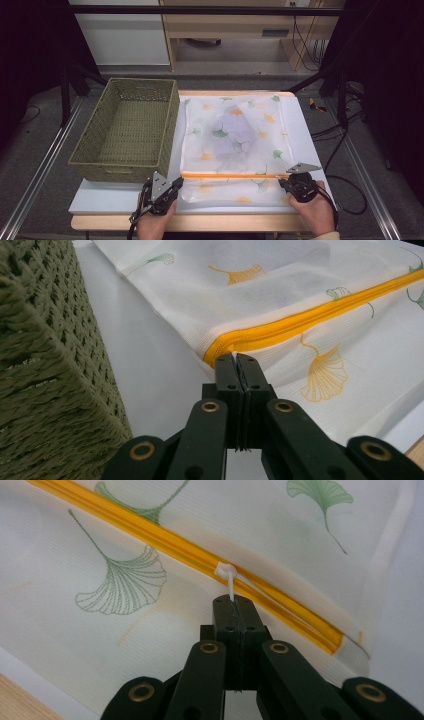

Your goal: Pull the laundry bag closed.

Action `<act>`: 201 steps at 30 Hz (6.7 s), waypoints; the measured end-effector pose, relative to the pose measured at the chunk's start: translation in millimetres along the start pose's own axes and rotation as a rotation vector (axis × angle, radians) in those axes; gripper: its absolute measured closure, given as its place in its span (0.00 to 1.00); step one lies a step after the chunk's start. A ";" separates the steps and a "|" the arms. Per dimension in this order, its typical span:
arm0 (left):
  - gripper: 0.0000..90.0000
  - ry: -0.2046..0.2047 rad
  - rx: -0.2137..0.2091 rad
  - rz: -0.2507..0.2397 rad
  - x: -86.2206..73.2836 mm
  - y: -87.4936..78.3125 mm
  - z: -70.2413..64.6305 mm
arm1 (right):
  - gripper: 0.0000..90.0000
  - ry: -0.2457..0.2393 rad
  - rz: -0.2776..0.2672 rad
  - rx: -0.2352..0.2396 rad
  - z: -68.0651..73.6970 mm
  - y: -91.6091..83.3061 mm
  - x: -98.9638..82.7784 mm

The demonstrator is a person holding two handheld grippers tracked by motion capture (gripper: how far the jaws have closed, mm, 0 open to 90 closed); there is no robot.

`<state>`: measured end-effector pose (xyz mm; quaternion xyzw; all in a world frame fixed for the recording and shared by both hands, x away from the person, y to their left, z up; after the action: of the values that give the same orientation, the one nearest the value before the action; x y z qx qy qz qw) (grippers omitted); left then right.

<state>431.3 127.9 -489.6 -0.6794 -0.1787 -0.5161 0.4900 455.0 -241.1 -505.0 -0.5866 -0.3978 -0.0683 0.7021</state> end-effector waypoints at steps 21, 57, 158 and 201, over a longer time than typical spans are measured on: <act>0.99 -0.003 0.001 0.003 -1.2 0.5 0.5 | 1.00 0.034 0.000 -0.015 -13.9 -5.2 -11.3; 0.99 -0.001 0.005 0.011 -3.9 2.6 1.2 | 1.00 0.085 0.005 -0.036 -34.1 -13.4 -24.3; 0.69 0.099 -0.028 -0.039 5.4 2.1 -21.5 | 0.74 0.064 -0.104 -0.017 -26.0 -18.8 -16.3; 0.06 0.100 -0.095 -0.139 77.2 -33.2 -14.4 | 0.12 0.027 -0.439 -0.115 -35.0 -79.4 39.4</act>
<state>430.0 110.5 -406.1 -0.6613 -0.1761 -0.5901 0.4283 453.6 -281.2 -418.6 -0.5241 -0.5019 -0.2498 0.6411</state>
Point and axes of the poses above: each handheld gripper's, and its own axes: y roughly forward along the jaws, x roughly out of its top, z roughly to its left, the point moved 6 cm from there along y, roughly forward along the jaws, and after that the axes turned 1 degree about x, right-handed, at the moved point
